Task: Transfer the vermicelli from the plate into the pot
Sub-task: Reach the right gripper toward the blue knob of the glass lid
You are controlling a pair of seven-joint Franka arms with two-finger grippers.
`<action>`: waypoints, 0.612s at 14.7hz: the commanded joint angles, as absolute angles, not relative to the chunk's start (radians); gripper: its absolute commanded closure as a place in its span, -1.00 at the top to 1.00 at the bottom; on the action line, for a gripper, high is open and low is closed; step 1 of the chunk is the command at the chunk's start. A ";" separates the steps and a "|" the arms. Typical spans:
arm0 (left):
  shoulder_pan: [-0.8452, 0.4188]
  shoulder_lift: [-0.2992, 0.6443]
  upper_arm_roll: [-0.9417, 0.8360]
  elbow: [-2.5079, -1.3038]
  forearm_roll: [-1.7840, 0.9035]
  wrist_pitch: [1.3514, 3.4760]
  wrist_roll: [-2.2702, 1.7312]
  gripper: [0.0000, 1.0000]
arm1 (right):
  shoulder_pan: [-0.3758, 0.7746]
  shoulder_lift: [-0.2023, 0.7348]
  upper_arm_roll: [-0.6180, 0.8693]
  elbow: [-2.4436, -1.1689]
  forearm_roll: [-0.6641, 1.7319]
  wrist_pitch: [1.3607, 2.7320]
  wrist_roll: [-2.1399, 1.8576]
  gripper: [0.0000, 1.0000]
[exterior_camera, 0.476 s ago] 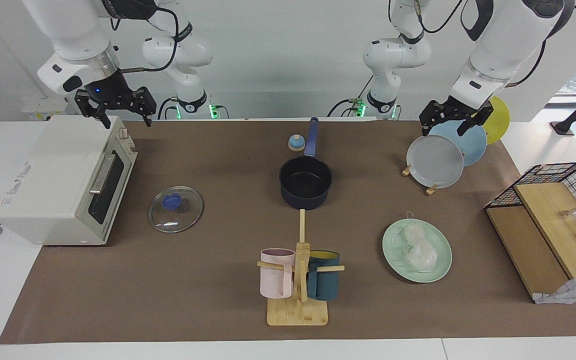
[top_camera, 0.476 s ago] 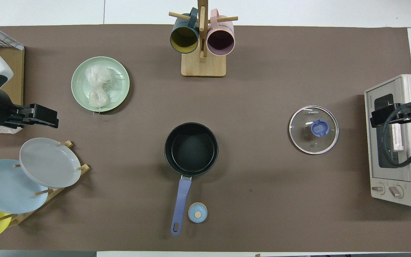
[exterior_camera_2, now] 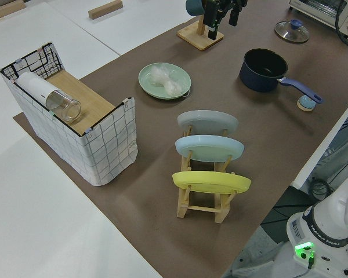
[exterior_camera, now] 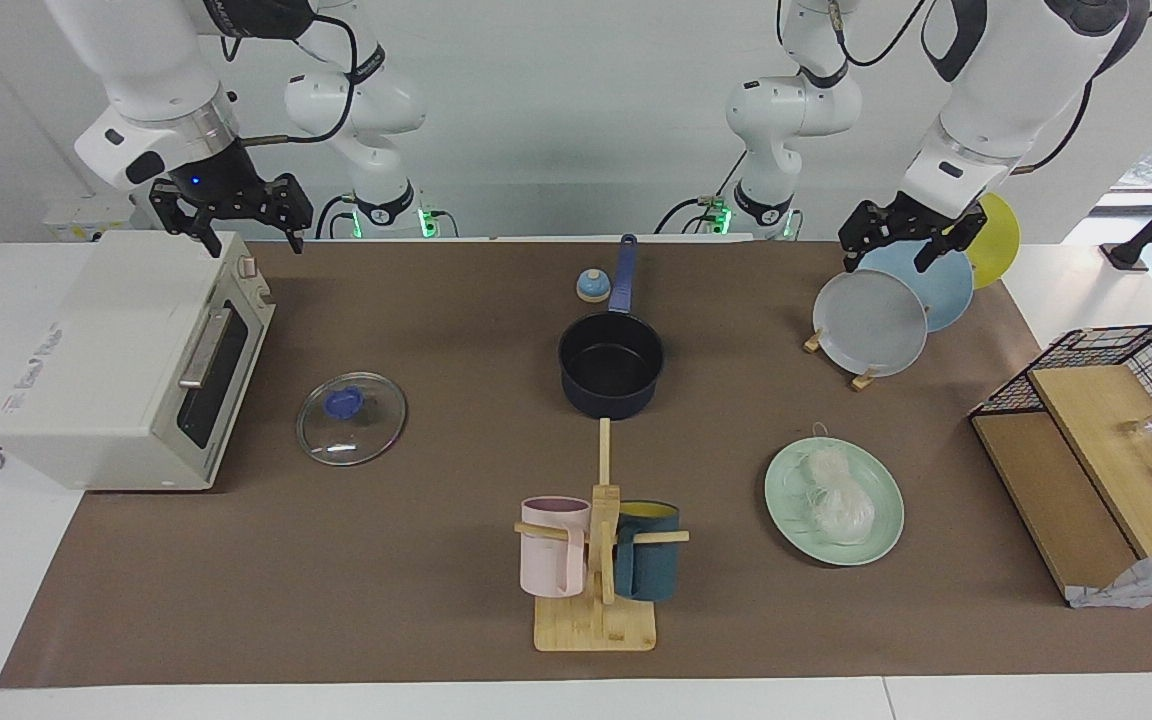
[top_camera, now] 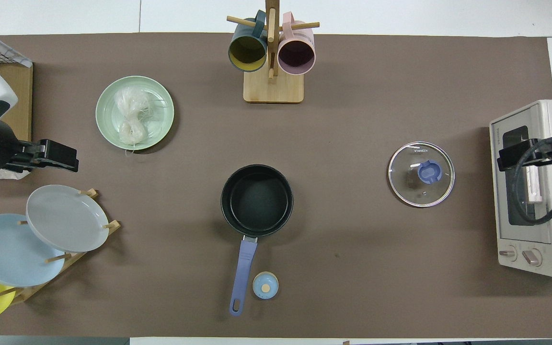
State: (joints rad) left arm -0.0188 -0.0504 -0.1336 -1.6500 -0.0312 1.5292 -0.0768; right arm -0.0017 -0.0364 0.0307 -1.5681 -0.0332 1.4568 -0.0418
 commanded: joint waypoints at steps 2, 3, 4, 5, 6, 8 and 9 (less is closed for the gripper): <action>-0.015 -0.038 -0.133 -1.631 -0.034 1.529 -0.090 1.00 | -0.008 -0.032 0.037 -1.559 -0.017 1.480 -0.002 1.00; -0.020 -0.038 -0.133 -1.631 -0.034 1.532 -0.091 1.00 | -0.008 -0.032 0.037 -1.565 -0.015 1.502 -0.002 1.00; -0.021 -0.037 -0.133 -1.631 -0.034 1.535 -0.091 1.00 | -0.009 -0.032 0.037 -1.577 -0.012 1.525 -0.002 1.00; -0.021 -0.037 -0.133 -1.631 -0.040 1.537 -0.092 1.00 | -0.008 -0.032 0.037 -1.591 -0.006 1.537 0.002 1.00; -0.021 -0.037 -0.133 -1.629 -0.055 1.542 -0.094 1.00 | -0.006 -0.038 0.038 -1.642 0.008 1.595 0.005 1.00; -0.021 -0.035 -0.133 -1.628 -0.058 1.543 -0.094 1.00 | 0.026 -0.066 0.044 -1.793 0.009 1.748 0.026 1.00; -0.021 -0.035 -0.133 -1.628 -0.058 1.543 -0.094 1.00 | 0.029 -0.057 0.044 -1.837 0.009 1.806 0.028 1.00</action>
